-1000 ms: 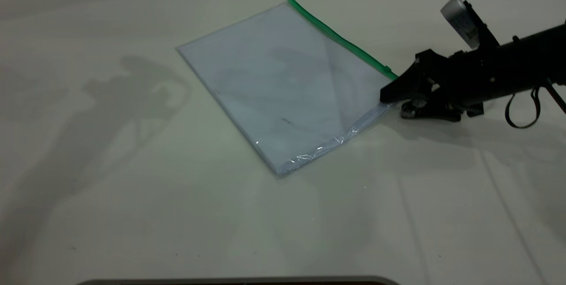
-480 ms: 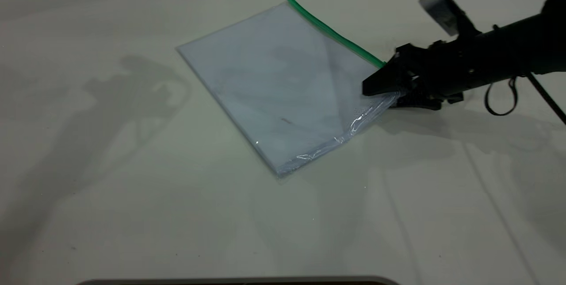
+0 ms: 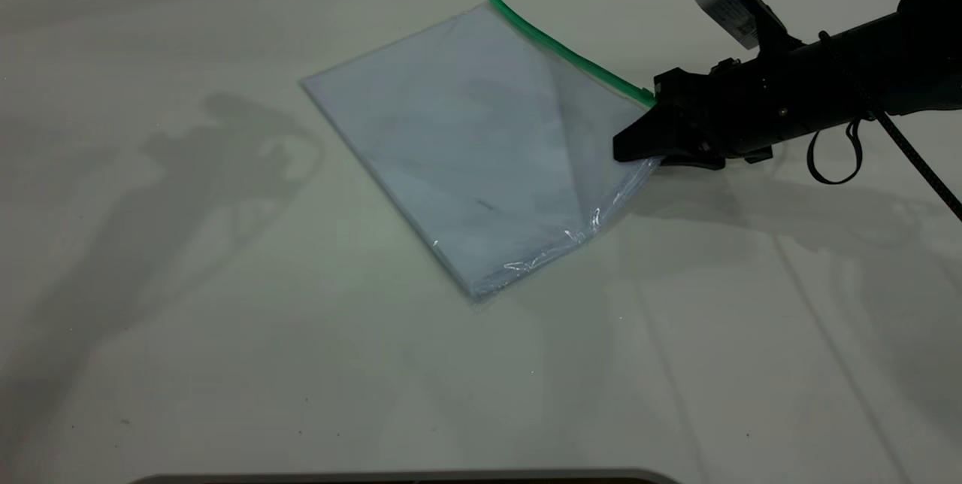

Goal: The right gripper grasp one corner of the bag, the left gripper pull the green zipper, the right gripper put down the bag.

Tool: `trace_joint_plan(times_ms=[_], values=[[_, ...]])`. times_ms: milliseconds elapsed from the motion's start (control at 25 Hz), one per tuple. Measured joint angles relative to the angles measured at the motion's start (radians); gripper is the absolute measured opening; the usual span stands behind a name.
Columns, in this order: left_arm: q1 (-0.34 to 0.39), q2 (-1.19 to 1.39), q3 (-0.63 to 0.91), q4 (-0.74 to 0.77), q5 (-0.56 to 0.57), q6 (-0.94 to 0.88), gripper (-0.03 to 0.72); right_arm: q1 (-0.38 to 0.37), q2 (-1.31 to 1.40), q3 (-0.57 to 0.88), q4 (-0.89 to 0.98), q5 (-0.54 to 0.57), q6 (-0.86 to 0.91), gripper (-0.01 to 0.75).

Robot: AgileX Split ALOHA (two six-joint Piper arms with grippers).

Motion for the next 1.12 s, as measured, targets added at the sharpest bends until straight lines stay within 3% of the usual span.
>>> trace_joint_plan(times_ms=[80, 440, 760, 920, 1120], values=[[0.0, 0.003, 0.0, 0.0, -0.008, 0.011, 0.585, 0.0, 0.0, -0.003, -0.001, 0.007, -0.002, 0.034], [-0.026, 0.046, -0.079, 0.001, 0.002, 0.125, 0.585, 0.003, -0.147, -0.073, -0.226, -0.053, 0.0, 0.034], [-0.149, 0.152, -0.186, -0.001, 0.024, 0.239, 0.586, 0.066, -0.3, -0.075, -0.41, -0.079, -0.074, 0.034], [-0.201, 0.174, -0.237, -0.001, 0.045, 0.311, 0.586, 0.115, -0.313, -0.075, -0.36, -0.079, -0.157, 0.034], [-0.237, 0.176, -0.281, -0.007, 0.071, 0.413, 0.586, 0.163, -0.313, -0.075, -0.147, -0.079, -0.328, 0.034]])
